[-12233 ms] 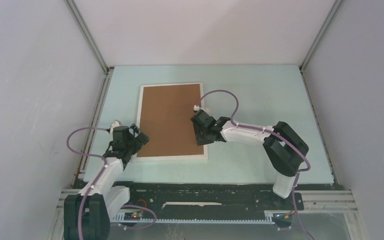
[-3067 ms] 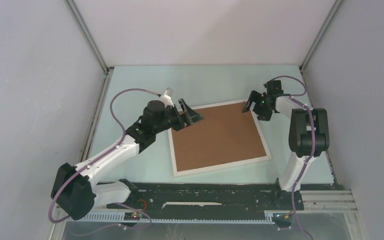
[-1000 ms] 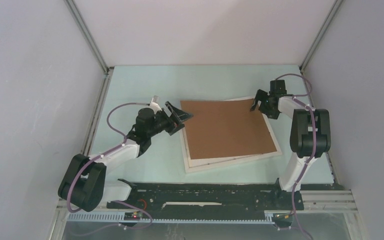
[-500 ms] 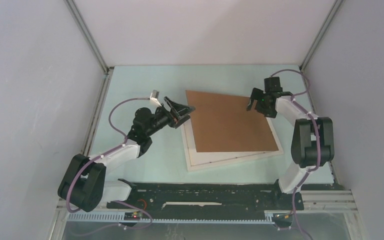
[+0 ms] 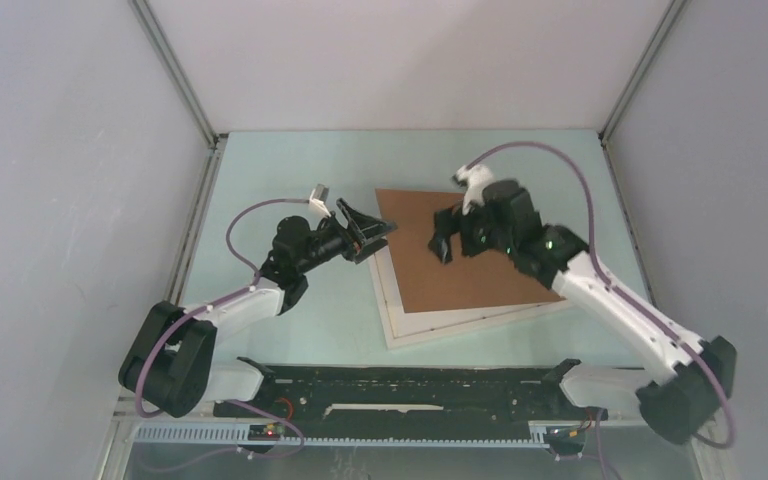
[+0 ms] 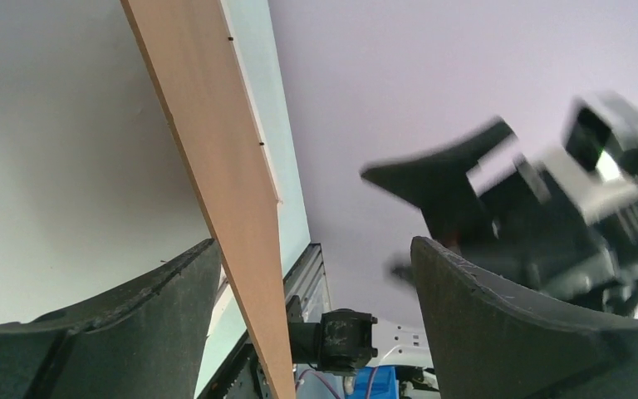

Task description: Put the photo into the frame

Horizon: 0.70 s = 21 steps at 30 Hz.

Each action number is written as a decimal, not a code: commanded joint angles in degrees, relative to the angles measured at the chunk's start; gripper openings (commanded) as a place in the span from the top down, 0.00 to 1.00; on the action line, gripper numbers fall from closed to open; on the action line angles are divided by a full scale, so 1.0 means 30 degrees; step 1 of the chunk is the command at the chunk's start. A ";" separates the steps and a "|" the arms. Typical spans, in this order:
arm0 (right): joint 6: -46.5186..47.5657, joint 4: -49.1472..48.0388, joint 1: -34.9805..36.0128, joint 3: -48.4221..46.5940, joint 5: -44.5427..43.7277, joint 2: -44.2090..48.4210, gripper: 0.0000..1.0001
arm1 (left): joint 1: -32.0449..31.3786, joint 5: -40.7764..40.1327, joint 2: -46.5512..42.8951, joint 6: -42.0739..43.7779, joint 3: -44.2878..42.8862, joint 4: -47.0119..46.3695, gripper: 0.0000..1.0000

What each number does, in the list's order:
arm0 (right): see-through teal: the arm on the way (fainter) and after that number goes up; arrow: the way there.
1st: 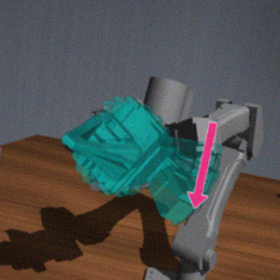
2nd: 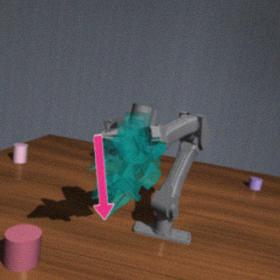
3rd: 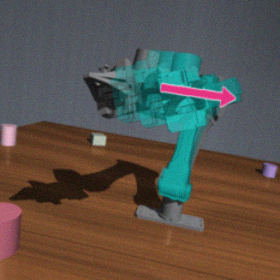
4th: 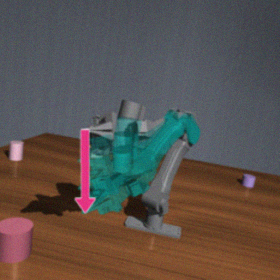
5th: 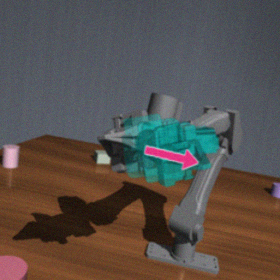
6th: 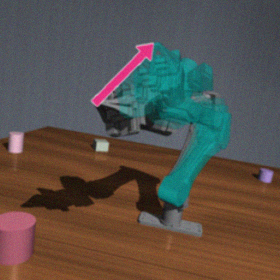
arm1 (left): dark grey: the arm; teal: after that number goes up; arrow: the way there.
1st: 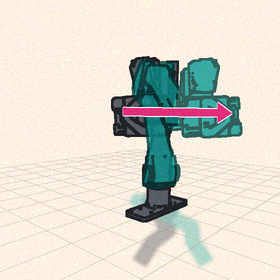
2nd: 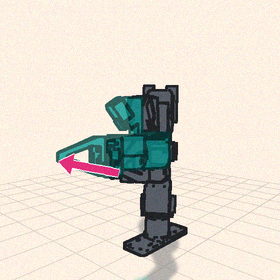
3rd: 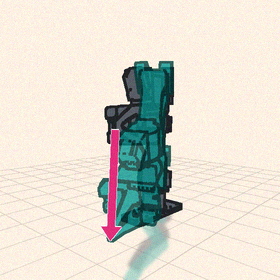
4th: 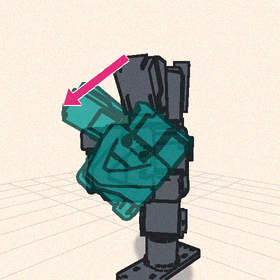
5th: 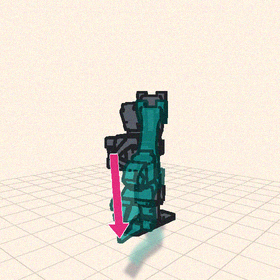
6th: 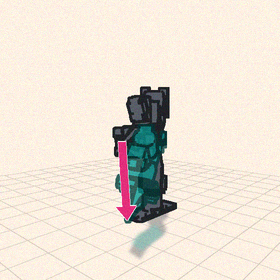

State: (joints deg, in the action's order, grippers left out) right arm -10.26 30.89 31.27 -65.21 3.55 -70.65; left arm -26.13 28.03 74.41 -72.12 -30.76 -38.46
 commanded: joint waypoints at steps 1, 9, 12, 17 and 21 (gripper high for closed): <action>0.5689 -0.2722 0.5403 0.3355 -0.0566 0.3631 0.00 | -0.0254 0.1009 -0.0017 -0.0424 -0.0907 -0.0775 0.13; 1.2427 -0.6491 1.2823 0.8458 -0.4613 0.6986 0.00 | -0.0283 0.0819 -0.0227 -0.0570 -0.0800 -0.0749 0.12; 1.4245 -0.8110 1.5009 0.9320 -0.8317 0.6433 0.00 | -0.0356 0.0782 -0.0239 -0.0633 -0.0790 -0.0717 0.12; 1.7233 -1.2822 1.7229 1.0782 -1.3365 0.3828 0.00 | -0.0458 0.0693 -0.0246 -0.0737 -0.0848 -0.0712 0.12; 1.9408 -1.5668 1.7996 1.1006 -1.5826 0.1695 0.00 | -0.0518 0.0578 -0.0390 -0.0753 -0.0792 -0.0647 0.12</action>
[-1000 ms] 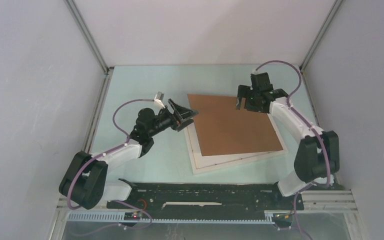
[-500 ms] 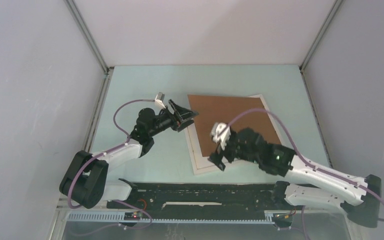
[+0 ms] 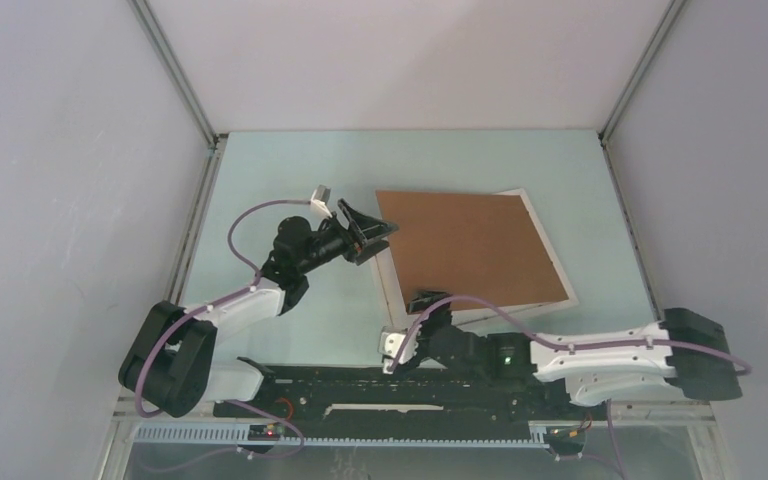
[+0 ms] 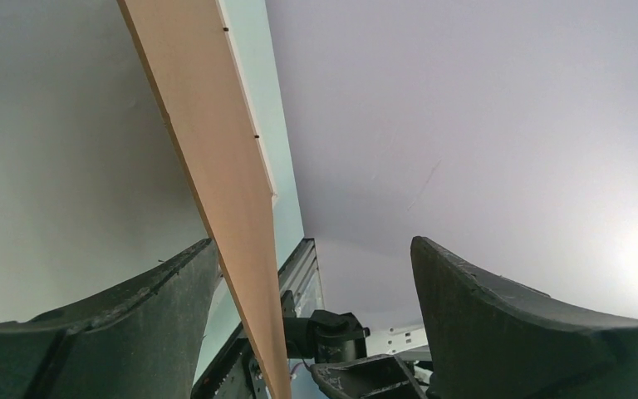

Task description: Put the photo into the frame

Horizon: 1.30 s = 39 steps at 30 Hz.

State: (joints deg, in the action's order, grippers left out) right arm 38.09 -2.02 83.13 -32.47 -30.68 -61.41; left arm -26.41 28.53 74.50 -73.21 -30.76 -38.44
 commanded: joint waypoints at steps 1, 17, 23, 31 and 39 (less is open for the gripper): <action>0.4040 -0.5553 0.0923 0.0139 -0.5349 -0.2104 0.00 | -0.0424 0.0393 -0.0450 -0.0383 -0.0791 -0.0590 0.12; 0.3614 -0.8241 0.1403 0.0368 -0.7211 -0.4109 1.00 | -0.0409 -0.0200 -0.1779 0.0752 -0.1148 0.2824 0.05; 0.0698 -0.8476 0.0654 0.0835 -0.7001 -0.2823 1.00 | 0.0327 -0.4370 -0.6232 0.3990 -0.2468 1.4197 0.00; -0.2005 -1.0507 -0.0401 0.2560 -0.6915 0.0196 1.00 | 0.0953 -0.8175 -0.9063 0.3079 -0.2222 2.2310 0.07; -0.5193 -0.8453 -0.2087 0.2561 -0.4959 0.3589 1.00 | -0.1580 -0.6956 -0.3402 0.2356 -0.3653 2.2348 0.00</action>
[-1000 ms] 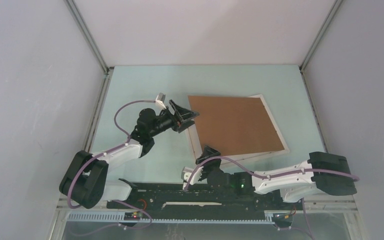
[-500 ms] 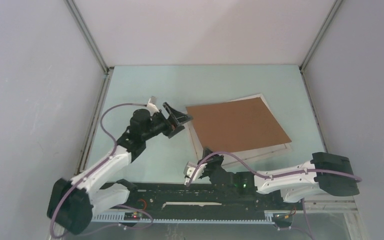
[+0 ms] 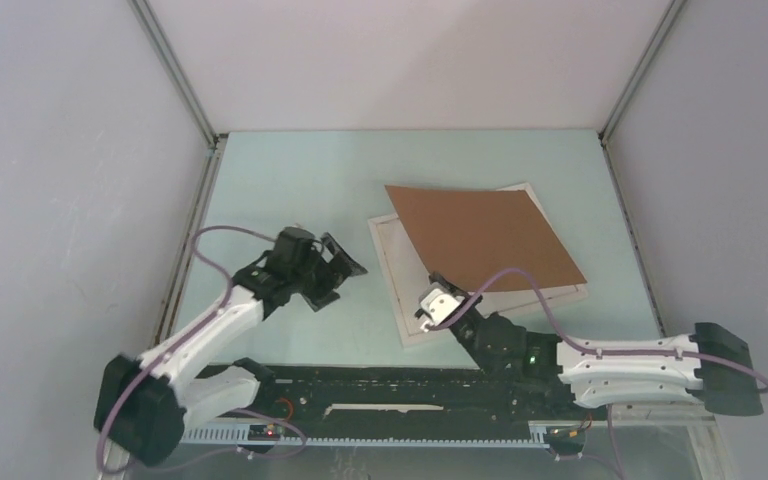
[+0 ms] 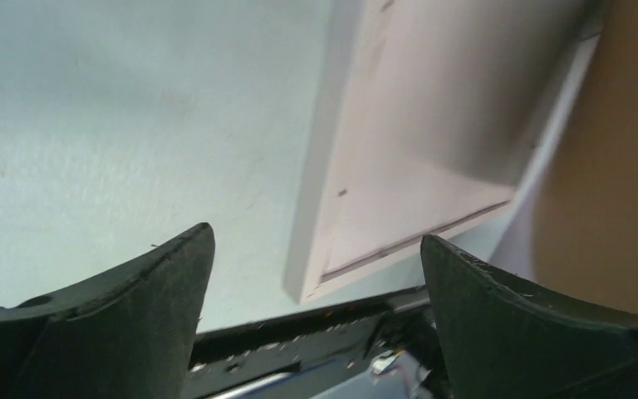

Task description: Put the photo into the frame

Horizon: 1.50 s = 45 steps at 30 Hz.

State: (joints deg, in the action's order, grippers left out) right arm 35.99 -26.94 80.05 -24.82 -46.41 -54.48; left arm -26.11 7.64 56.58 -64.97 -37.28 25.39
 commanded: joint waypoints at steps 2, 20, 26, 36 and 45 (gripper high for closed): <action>-0.4887 0.0022 -0.1345 0.0011 0.0504 0.1650 1.00 | -0.2620 -0.0243 0.4291 -0.0661 -0.2779 0.1129 0.00; -0.6557 0.0610 -0.2413 0.0672 0.1263 0.3627 1.00 | -0.6091 -0.1464 1.1355 -0.2937 -0.7024 0.1153 0.41; -0.6755 0.0842 -0.2732 0.0853 0.1523 0.4173 1.00 | -0.6433 -0.1770 1.2099 -0.3127 -0.7011 0.1045 0.43; -0.7023 0.1143 -0.2771 0.0858 0.1780 0.4450 1.00 | -0.6444 -0.2489 1.3127 -0.2524 -0.7711 0.1239 0.48; -0.7147 0.1359 -0.2754 0.0861 0.1816 0.4485 1.00 | -0.6442 -0.3105 1.3536 -0.2166 -0.7961 0.1655 0.58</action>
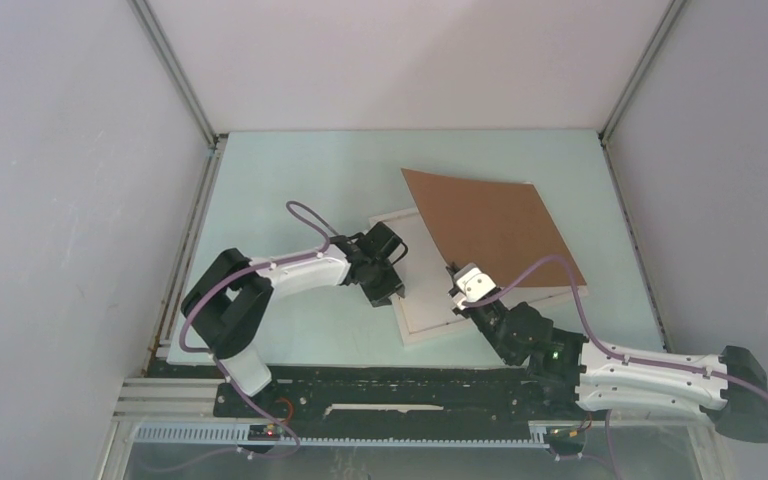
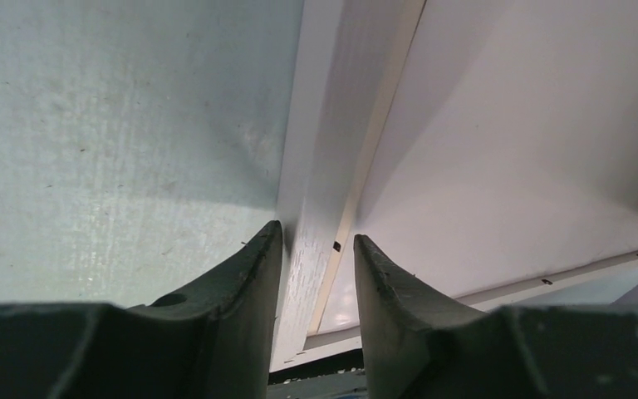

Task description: Put the photo into the frame

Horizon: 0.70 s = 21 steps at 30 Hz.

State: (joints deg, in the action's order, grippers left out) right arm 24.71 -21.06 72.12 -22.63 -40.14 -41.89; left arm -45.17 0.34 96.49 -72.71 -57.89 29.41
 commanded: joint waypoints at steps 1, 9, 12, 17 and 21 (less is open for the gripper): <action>-0.3430 -0.0598 -0.0119 0.0132 -0.0266 0.0271 1.00 | -0.0091 -0.0684 0.0323 0.0475 -0.1178 0.0445 0.58; -0.3539 -0.0510 -0.0176 0.0132 -0.0210 0.0183 1.00 | -0.0197 -0.1051 0.0863 0.1097 -0.1920 0.1227 0.57; -0.3606 -0.0452 -0.0198 0.0132 -0.0145 0.0208 1.00 | -0.0234 -0.1129 0.1069 0.1237 -0.2177 0.1487 0.61; -0.3634 -0.0417 -0.0220 0.0132 -0.0184 0.0276 1.00 | -0.0252 -0.1415 0.0567 0.1404 -0.2155 0.1634 0.78; -0.3600 -0.0405 -0.0276 0.0132 -0.0082 0.0174 1.00 | -0.0266 -0.1236 0.0039 0.1386 -0.1774 0.1361 0.93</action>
State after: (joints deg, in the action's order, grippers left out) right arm 23.59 -18.96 71.55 -22.11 -41.47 -41.89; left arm -45.52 -1.93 99.35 -69.71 -61.63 33.45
